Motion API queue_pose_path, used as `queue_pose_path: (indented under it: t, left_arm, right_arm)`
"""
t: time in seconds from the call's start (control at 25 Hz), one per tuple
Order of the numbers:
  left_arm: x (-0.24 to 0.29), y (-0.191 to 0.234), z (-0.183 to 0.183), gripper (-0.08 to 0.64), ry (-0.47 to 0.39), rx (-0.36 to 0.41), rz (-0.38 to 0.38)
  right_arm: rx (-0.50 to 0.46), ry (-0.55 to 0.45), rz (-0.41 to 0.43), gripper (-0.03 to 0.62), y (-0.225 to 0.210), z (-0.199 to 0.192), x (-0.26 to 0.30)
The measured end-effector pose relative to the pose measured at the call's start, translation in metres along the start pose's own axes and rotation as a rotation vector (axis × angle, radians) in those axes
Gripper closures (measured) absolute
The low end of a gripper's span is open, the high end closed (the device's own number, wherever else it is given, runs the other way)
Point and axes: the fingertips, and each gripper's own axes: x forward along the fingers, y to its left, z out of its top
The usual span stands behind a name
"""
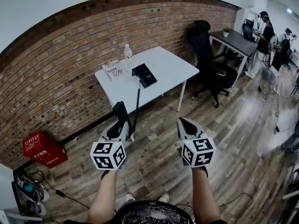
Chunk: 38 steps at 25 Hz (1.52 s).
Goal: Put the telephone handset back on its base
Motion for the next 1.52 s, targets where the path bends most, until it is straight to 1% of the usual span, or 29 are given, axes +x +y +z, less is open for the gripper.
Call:
queue_pose_path:
  t: [0.32, 0.68, 1.0, 1.24, 1.52]
  left_arm:
    - [0.016, -0.024, -0.002, 0.483, 0.005, 0.013, 0.039]
    - [0.045, -0.020, 0.000, 0.483, 0.012, 0.024, 0.054]
    - [0.096, 0.018, -0.002, 0.483, 0.023, 0.001, 0.049]
    - [0.151, 0.062, 0.006, 0.483, 0.035, -0.020, 0.029]
    - [0.207, 0.115, 0.024, 0.483, 0.058, -0.028, -0.012]
  right_arm:
    - [0.000, 0.000, 0.044, 0.591, -0.034, -0.004, 0.000]
    - [-0.005, -0.006, 0.067, 0.591, -0.058, 0.000, 0.025]
    - [-0.019, 0.018, 0.060, 0.591, -0.069, 0.000, 0.082]
    - [-0.022, 0.040, 0.043, 0.591, -0.074, 0.008, 0.149]
    - [-0.038, 0.060, 0.023, 0.591, -0.070, 0.029, 0.224]
